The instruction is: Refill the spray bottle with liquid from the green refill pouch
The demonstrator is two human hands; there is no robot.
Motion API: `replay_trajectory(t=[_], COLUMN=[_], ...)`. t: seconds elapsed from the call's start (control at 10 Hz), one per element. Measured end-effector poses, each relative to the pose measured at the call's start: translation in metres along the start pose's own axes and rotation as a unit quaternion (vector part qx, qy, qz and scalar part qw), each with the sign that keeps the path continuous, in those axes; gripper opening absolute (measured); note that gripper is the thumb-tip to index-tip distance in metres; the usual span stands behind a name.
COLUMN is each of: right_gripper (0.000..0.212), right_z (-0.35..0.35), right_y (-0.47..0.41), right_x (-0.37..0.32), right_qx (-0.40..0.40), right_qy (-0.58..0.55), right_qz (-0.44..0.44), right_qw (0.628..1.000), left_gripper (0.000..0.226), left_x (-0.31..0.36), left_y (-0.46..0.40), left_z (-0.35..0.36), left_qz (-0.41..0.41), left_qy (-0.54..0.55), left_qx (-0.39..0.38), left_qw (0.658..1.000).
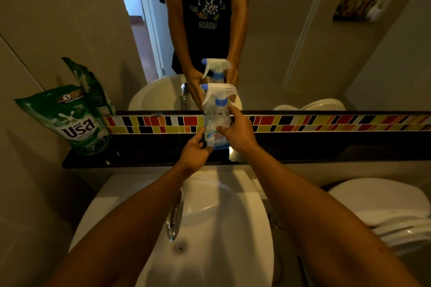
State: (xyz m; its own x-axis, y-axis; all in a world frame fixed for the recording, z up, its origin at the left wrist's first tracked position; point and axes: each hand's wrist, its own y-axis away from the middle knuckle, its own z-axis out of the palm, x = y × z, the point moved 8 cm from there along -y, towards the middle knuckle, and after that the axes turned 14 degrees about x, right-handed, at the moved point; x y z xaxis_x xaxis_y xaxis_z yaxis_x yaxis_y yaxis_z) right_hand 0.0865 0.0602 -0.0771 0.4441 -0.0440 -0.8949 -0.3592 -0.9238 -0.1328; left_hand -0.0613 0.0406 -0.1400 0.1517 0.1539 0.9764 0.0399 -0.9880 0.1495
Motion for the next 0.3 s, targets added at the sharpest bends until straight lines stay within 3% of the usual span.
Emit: replay_trajectory(t=[0.3], right_gripper=[0.067], right_z=[-0.010], right_y=[0.032], right_x=[0.020], right_qx=[0.023], right_qy=[0.004], right_qz=[0.033], right_qw=[0.999], left_gripper=[0.074], left_x=[0.015], left_y=[0.034], left_z=[-0.038], left_qz=[0.036], left_qy=[-0.140], left_qx=[0.066], left_qw=[0.987])
